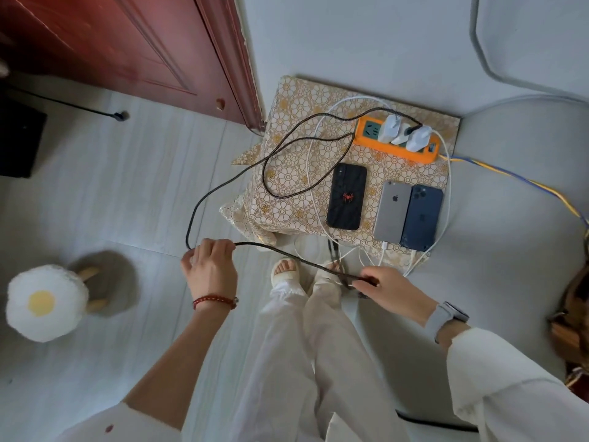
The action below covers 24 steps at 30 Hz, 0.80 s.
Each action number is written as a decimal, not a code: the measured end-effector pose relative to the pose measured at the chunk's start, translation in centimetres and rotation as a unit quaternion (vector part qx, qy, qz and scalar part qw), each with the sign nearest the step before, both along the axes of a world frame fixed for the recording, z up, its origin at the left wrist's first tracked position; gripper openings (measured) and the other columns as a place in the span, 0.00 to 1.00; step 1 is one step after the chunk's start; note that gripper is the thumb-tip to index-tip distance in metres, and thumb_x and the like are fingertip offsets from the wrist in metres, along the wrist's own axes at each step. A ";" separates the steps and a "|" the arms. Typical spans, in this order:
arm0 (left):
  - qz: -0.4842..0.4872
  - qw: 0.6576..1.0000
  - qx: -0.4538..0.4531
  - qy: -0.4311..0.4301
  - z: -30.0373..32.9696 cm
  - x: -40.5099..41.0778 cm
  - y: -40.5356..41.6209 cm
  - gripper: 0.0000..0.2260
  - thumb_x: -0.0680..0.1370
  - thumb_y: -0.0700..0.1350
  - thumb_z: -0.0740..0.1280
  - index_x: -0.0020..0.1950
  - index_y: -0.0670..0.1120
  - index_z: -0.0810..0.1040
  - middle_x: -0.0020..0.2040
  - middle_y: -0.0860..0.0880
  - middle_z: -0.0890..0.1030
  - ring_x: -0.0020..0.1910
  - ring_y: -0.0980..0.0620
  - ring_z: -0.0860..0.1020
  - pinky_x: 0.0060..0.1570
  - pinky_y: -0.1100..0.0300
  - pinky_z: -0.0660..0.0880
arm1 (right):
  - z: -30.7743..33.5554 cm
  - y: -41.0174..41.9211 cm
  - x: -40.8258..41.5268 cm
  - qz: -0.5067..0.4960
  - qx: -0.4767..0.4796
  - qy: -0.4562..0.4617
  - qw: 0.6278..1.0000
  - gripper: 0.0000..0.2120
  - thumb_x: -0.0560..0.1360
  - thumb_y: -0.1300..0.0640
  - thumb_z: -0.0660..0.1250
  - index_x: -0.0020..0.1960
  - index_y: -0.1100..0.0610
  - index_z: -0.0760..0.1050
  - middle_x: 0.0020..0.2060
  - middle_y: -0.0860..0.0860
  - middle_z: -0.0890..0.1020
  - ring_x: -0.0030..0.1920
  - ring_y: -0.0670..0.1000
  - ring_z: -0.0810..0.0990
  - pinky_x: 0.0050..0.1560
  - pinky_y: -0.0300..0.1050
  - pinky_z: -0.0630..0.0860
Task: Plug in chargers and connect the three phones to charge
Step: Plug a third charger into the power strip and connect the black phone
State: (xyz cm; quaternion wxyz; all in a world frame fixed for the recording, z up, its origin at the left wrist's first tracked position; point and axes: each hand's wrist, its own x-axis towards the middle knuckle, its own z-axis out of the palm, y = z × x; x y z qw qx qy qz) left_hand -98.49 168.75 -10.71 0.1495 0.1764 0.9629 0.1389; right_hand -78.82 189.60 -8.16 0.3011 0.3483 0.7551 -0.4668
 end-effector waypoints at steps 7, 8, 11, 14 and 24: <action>-0.277 0.945 0.045 -0.171 0.7 2.6 2.1 0.27 0.73 0.39 0.62 0.71 0.47 0.60 0.71 0.44 0.66 0.71 0.45 0.63 0.70 0.41 0.56 | 1.3 -1.9 -2.2 -0.007 -0.069 0.116 0.991 0.12 0.77 0.58 0.61 0.42 0.65 0.77 0.31 0.59 0.76 0.30 0.45 0.68 0.33 0.35 0.64; -0.327 0.927 0.034 -0.182 0.9 3.3 2.8 0.27 0.74 0.42 0.62 0.72 0.50 0.57 0.72 0.47 0.64 0.72 0.47 0.59 0.72 0.42 0.52 | 1.4 -2.1 -2.6 -0.009 -0.074 0.126 0.989 0.12 0.77 0.58 0.62 0.42 0.66 0.77 0.33 0.62 0.77 0.30 0.45 0.68 0.34 0.35 0.64; -0.406 0.890 0.026 -0.206 1.1 4.2 4.3 0.15 0.76 0.41 0.60 0.62 0.48 0.73 0.57 0.47 0.79 0.62 0.49 0.73 0.72 0.46 0.55 | 1.5 -2.3 -2.9 -0.024 -0.072 0.124 0.989 0.10 0.76 0.58 0.63 0.41 0.63 0.78 0.31 0.55 0.78 0.29 0.41 0.70 0.34 0.32 0.65; -0.364 0.911 0.060 -0.184 1.3 3.1 4.6 0.13 0.72 0.32 0.62 0.50 0.44 0.79 0.41 0.44 0.83 0.44 0.45 0.80 0.59 0.49 0.72 | 0.7 -1.9 -1.8 -0.040 -0.060 0.064 0.995 0.11 0.75 0.56 0.64 0.36 0.59 0.75 0.28 0.50 0.74 0.28 0.42 0.69 0.31 0.32 0.65; -0.218 0.968 0.103 -0.075 2.4 1.5 2.4 0.06 0.70 0.36 0.63 0.41 0.41 0.80 0.29 0.44 0.81 0.28 0.43 0.77 0.34 0.56 0.73 | -1.5 -2.2 0.2 0.006 0.230 -0.096 0.968 0.11 0.73 0.50 0.62 0.50 0.55 0.77 0.52 0.55 0.75 0.57 0.57 0.70 0.51 0.51 0.72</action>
